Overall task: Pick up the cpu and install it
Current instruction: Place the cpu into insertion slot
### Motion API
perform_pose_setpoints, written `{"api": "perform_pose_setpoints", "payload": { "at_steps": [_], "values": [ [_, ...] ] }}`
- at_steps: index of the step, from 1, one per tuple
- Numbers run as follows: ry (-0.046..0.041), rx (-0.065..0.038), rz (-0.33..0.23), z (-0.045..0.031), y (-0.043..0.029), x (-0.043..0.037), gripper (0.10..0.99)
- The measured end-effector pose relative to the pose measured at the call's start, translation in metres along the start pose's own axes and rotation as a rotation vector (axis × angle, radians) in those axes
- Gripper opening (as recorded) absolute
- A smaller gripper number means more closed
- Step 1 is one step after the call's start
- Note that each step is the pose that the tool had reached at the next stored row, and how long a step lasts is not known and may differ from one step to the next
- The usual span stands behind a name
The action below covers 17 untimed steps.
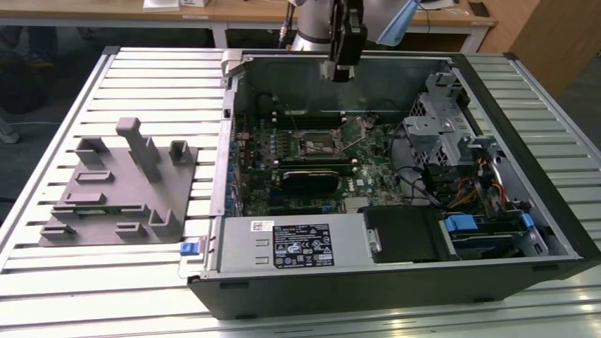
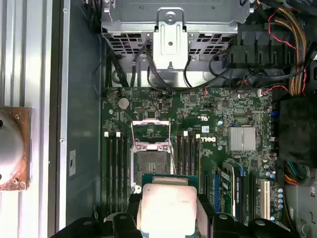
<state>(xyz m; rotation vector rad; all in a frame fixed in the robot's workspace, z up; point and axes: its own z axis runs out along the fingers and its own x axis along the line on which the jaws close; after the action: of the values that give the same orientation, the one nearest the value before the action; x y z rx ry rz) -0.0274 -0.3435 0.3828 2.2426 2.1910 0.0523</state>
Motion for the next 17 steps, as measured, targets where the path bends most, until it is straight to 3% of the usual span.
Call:
{"api": "perform_pose_setpoints", "payload": {
  "at_steps": [2,12,17],
  "values": [
    [-0.0015,-0.001,0.054,0.0021,-0.0001,-0.0001,0.529],
    [-0.0022,-0.002,0.08,0.0031,-0.0001,-0.0001,0.529],
    [-0.0003,0.0,0.009,0.0032,-0.0001,-0.0001,0.529]
  ]
}}
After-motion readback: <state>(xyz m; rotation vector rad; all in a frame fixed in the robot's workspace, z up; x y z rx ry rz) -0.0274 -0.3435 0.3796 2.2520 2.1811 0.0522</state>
